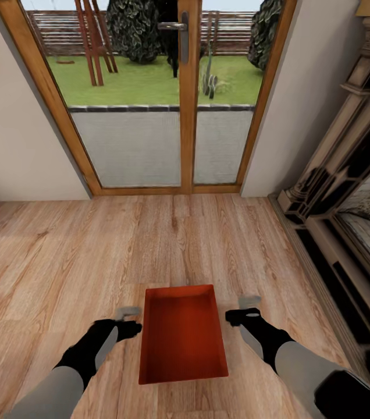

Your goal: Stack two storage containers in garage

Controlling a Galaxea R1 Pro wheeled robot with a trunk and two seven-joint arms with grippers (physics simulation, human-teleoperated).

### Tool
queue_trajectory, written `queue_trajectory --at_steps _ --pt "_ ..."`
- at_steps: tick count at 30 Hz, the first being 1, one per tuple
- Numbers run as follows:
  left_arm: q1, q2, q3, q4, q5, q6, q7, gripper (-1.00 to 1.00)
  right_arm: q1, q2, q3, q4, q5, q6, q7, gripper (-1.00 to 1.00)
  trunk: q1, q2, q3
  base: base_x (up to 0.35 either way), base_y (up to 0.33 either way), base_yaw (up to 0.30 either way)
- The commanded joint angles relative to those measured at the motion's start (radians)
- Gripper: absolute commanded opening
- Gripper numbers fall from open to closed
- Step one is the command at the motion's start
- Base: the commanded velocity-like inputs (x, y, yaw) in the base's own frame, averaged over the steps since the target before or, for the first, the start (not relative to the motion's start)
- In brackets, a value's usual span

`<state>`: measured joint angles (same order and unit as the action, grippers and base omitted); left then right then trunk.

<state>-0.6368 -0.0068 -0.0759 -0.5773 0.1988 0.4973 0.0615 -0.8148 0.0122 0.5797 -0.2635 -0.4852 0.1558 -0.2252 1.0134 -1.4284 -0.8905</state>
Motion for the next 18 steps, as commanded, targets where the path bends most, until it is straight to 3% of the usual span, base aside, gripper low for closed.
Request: queue_trajectory --at_steps 1,7,11,16,18 --pt "-0.02 -0.006 -0.005 0.031 0.006 0.004 0.007 1.0 -0.016 0.002 0.008 0.002 -0.008 0.018 -0.008 1.0 0.0 0.0 -0.001 0.0 0.0 0.0" --pt "-0.075 -0.019 -0.006 0.131 -0.014 0.001 0.007 1.0 -0.052 0.01 0.008 0.014 -0.01 0.049 -0.037 1.0 0.0 0.0 -0.001 0.0 0.0 0.0" --pt "-0.081 -0.025 -0.006 0.174 -0.031 -0.01 0.009 1.0 -0.055 0.04 0.008 0.022 -0.01 0.089 -0.059 1.0 0.0 0.0 -0.001 0.0 0.0 0.0" --pt "-0.085 -0.038 -0.007 0.19 -0.034 0.01 0.06 1.0 -0.058 0.067 0.009 0.028 -0.009 0.167 -0.067 1.0 0.0 0.0 -0.001 0.0 0.0 0.0" --pt "-0.086 -0.041 -0.007 0.187 -0.032 0.034 0.083 1.0 -0.077 0.077 0.008 0.03 -0.01 0.238 -0.068 1.0 0.0 0.0 -0.001 0.0 0.0 0.0"
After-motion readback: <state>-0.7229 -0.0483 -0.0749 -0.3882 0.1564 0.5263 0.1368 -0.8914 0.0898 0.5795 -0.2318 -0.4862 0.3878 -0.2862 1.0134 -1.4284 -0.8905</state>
